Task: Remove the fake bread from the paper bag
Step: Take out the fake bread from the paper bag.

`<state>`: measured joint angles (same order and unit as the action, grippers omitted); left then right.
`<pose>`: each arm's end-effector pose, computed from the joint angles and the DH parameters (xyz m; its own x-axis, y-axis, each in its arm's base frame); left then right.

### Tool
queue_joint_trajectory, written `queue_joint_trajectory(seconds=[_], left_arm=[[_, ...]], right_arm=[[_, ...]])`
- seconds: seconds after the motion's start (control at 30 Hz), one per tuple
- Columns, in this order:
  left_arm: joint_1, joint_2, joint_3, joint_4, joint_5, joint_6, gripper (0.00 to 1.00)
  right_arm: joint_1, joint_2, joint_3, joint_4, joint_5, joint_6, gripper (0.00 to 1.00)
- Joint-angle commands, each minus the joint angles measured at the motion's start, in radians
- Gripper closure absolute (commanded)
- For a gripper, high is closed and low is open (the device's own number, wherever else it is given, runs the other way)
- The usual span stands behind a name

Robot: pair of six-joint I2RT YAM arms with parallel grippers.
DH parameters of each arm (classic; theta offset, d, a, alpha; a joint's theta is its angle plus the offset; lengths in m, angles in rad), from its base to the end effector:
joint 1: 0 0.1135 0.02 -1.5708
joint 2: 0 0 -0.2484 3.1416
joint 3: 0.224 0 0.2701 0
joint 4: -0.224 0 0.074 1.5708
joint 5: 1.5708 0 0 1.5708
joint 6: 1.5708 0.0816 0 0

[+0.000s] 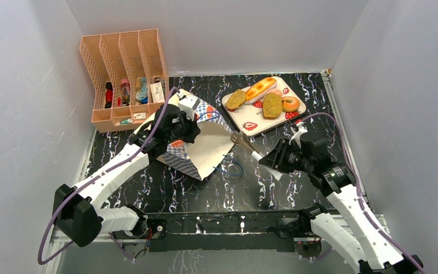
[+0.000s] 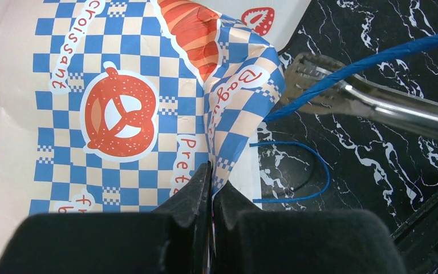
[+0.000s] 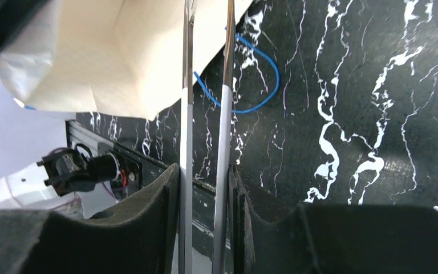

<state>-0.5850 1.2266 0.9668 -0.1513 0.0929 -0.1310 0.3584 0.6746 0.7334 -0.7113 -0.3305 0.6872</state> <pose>0.2863 -0.1987 0.2756 -0.4114 0.1165 -0.9040 0.5719 0.8053 -0.1565 0.1832 0.0969 0.2522 -0.8032 0.3399 -0.4892 -0.0824 0.7499 0.6564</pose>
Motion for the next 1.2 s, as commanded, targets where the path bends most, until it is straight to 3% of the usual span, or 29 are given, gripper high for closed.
queue_joint_trajectory(seconds=[0.0, 0.17, 0.37, 0.5, 1.0, 1.17], left_arm=[[-0.002, 0.0, 0.052, 0.045, 0.021, -0.017, 1.0], [-0.003, 0.015, 0.077, 0.049, 0.056, -0.021, 1.0], [-0.005, 0.024, 0.102, 0.045, 0.114, -0.02, 1.0], [-0.004, 0.014, 0.109, 0.032, 0.157, -0.019, 1.0], [-0.004, -0.002, 0.148, -0.074, 0.254, -0.019, 1.0], [-0.005, 0.0, 0.153, -0.083, 0.267, -0.015, 1.0]], right_arm=[[0.037, 0.039, -0.01, 0.103, -0.062, -0.026, 0.75], [0.132, 0.096, -0.026, 0.216, -0.013, 0.016, 0.76], [0.347, 0.213, -0.007, 0.348, 0.132, 0.078, 0.77], [0.404, 0.295, -0.027, 0.459, 0.161, 0.136, 0.76], [0.417, 0.519, -0.071, 0.801, 0.182, 0.306, 0.71], [0.417, 0.586, -0.045, 0.829, 0.193, 0.345, 0.68]])
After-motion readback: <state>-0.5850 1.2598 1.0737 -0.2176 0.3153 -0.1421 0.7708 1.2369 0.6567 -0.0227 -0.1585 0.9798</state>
